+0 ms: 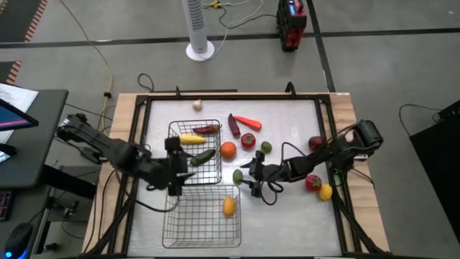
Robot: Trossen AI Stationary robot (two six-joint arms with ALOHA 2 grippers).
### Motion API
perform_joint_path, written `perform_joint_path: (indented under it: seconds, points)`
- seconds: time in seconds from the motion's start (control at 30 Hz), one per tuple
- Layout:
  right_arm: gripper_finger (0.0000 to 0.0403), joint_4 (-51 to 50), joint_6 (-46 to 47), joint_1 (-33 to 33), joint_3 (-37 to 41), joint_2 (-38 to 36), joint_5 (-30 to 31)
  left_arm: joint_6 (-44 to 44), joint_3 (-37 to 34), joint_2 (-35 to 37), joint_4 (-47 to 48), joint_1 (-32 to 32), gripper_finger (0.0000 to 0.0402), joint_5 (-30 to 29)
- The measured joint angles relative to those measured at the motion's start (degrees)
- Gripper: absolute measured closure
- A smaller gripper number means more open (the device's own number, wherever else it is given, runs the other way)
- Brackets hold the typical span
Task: Sort produce into baskets
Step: Put the bottom green lemon into the gold wire basket
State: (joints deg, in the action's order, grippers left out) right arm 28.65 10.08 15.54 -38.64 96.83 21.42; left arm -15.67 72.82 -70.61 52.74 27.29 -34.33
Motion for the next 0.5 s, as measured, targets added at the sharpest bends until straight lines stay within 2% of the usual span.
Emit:
perform_joint_path:
  seconds: [0.17,0.5]
  points:
    - [0.0111,6.8,-0.25,-1.24,-0.1,3.51,-4.1,-1.6,-0.42,3.38,1.59,-0.07,0.0152,-2.36]
    - [0.0111,9.13,-1.31,-1.8,-1.86,11.33,-3.18,-2.99,-0.42,6.6,2.27,-0.07,0.0152,-2.38]
